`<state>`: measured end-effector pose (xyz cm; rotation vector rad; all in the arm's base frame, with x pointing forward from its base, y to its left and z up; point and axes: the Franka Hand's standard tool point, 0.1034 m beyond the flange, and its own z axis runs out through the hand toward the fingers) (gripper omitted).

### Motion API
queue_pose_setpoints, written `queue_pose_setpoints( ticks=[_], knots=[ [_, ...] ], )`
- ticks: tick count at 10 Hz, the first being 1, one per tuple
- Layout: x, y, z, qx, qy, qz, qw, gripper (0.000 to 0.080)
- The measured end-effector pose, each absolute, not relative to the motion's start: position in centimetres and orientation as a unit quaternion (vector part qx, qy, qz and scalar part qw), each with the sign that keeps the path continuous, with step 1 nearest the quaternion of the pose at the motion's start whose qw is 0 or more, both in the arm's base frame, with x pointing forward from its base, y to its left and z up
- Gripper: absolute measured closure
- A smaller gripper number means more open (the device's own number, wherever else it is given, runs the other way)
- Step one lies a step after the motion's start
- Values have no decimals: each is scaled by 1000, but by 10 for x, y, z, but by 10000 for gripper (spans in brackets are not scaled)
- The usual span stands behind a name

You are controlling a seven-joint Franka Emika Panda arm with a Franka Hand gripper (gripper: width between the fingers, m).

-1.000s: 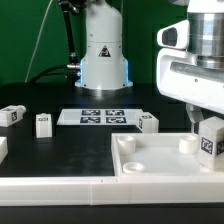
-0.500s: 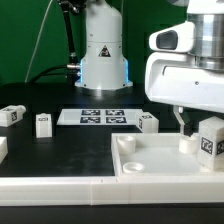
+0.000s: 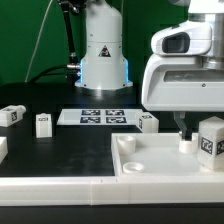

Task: Assemble one leg

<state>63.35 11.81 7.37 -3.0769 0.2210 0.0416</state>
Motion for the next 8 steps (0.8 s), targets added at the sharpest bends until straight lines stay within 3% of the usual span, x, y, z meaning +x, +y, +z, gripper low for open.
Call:
queue_pose_setpoints(
  ticks=[5,6,7,8],
  knots=[
    [633,116,73,-989,-143,8,28,150],
    [634,115,73,-989,-143,8,28,236],
    [634,115,73,-989,-142,8,28,371],
    [634,115,73,-989,-142,8,28,371]
  ],
)
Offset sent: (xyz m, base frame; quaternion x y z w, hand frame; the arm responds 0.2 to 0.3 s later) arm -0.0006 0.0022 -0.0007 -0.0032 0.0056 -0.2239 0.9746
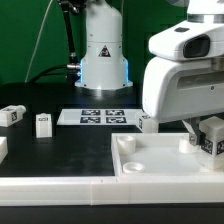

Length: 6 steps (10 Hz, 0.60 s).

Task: Assemble one leg

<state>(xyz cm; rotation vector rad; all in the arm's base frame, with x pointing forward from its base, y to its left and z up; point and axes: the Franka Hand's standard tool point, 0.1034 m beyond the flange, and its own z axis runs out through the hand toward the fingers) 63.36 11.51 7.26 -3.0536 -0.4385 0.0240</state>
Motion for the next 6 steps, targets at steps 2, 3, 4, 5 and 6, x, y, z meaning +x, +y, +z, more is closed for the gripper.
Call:
queue_pose_setpoints(
  ticks=[2,3,4,5,6],
  knots=[
    [634,115,73,-992,-122,8,29,511],
    [634,115,73,-993,-119,8,29,511],
    [633,115,72,-996,-85,9,29,511],
    [633,115,72,-1000,-6,5,30,511],
    [633,114,72,-998,52,3,29,511]
  ],
)
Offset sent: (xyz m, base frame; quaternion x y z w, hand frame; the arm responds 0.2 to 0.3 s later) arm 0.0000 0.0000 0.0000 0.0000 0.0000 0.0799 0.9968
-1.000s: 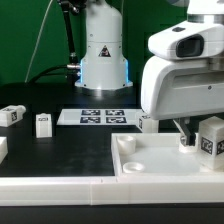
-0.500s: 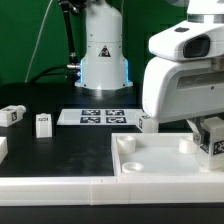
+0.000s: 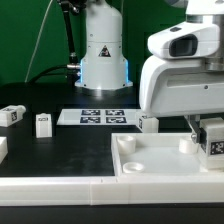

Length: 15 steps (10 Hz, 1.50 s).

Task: Assemble one leg

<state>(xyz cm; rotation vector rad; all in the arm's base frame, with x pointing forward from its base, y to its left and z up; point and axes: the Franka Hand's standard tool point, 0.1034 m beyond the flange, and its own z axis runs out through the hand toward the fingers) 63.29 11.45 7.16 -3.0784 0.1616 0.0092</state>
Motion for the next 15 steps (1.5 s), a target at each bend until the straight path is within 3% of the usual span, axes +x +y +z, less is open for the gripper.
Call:
queue_pose_setpoints(
  ticks=[10,14,15],
  knots=[
    [629,112,70,-825,564,24,23,509],
    [629,113,70,-810,585,27,22,509],
    [631,112,69,-842,538,26,24,332]
  ],
)
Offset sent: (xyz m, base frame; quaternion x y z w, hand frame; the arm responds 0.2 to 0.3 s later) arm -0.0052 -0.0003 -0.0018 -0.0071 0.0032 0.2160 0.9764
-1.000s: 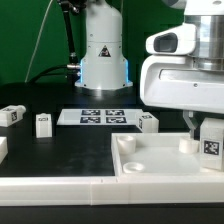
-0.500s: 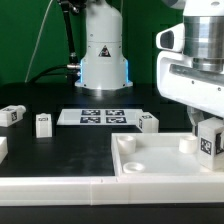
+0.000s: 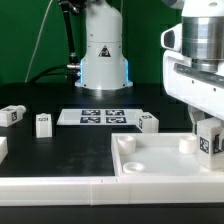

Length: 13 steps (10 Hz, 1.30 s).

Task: Assemble one leg

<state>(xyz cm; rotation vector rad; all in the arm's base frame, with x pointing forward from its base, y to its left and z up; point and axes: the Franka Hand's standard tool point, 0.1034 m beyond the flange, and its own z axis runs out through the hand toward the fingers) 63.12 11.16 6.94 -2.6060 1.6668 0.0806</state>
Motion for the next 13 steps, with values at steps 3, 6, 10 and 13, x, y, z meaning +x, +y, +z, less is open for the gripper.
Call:
queue_pose_setpoints(
  ticks=[3,6,10,13],
  knots=[
    [632,114,70,-895,445,22,27,163],
    [631,119,69,-954,297,18,29,150],
    [629,123,69,-995,96,12,27,150],
    [630,120,68,-999,-35,8,28,150]
  ],
)
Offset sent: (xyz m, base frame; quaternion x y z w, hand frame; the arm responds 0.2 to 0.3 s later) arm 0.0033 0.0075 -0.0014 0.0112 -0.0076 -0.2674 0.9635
